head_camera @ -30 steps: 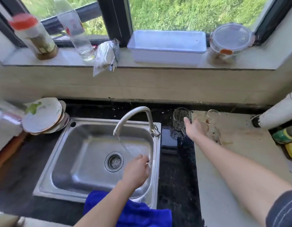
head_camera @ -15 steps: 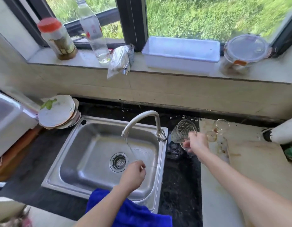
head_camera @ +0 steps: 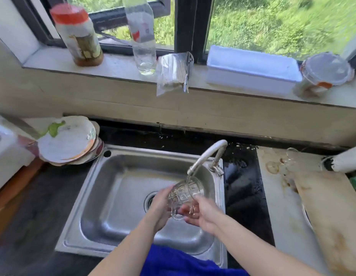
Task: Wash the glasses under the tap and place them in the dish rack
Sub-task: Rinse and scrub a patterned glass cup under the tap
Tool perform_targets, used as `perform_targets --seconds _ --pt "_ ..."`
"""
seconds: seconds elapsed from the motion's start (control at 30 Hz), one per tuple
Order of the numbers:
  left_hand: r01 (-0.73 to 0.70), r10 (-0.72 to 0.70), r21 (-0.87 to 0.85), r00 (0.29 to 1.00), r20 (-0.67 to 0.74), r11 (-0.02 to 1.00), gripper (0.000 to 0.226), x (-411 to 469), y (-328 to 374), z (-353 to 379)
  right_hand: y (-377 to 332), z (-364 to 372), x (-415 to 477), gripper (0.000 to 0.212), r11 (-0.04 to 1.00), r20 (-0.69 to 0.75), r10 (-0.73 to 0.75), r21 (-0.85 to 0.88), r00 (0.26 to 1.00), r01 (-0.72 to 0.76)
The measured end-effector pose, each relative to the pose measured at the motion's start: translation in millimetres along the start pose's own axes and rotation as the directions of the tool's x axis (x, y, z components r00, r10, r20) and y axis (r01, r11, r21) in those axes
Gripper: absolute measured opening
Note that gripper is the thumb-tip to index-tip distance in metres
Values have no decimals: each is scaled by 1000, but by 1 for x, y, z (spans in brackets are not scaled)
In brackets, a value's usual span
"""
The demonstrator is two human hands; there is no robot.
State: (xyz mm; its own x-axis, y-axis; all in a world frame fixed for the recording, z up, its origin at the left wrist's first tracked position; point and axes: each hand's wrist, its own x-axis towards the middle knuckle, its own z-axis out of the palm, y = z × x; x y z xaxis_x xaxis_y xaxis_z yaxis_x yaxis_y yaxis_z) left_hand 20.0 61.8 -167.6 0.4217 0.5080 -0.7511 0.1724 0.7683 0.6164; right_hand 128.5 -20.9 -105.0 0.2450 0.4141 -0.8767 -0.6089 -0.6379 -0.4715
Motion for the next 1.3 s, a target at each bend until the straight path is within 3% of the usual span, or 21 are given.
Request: perform_targets --seconds 0.07,0.17,0.33,0.47,0.6,0.87,1.0,1.13,1.3 --pt "22 -21 -46 999 40 999 31 12 6 -16 3 14 3 28 999 3 12 -53 1000 -12" --pt "116 -112 -45 989 94 992 30 27 7 -31 6 17 3 27 948 -29 -15 -320 999 5" --pt "250 -269 106 936 228 962 24 24 18 -30 -18 10 17 21 863 -130 -227 -485 965 137" --pt "250 -219 -75 933 286 965 27 22 24 -32 -31 11 22 11 878 -123 -244 -450 962 165" --pt "178 -109 -243 956 271 954 40 21 34 -46 -32 14 29 14 970 -156 -122 -228 980 84" --pt "184 -56 -353 938 343 917 45 10 42 -59 -29 21 21 8 997 42 2 -81 999 2" --pt "128 -7 -255 904 428 958 68 8 39 -55 -27 16 25 20 1000 31 16 -23 999 -15" --pt "84 -40 -117 941 335 990 63 9 42 -39 -26 9 22 19 994 48 41 -100 998 -36" --pt "153 -141 -21 952 273 988 76 19 40 -31 -35 1 4 42 904 131 65 -428 989 -3"
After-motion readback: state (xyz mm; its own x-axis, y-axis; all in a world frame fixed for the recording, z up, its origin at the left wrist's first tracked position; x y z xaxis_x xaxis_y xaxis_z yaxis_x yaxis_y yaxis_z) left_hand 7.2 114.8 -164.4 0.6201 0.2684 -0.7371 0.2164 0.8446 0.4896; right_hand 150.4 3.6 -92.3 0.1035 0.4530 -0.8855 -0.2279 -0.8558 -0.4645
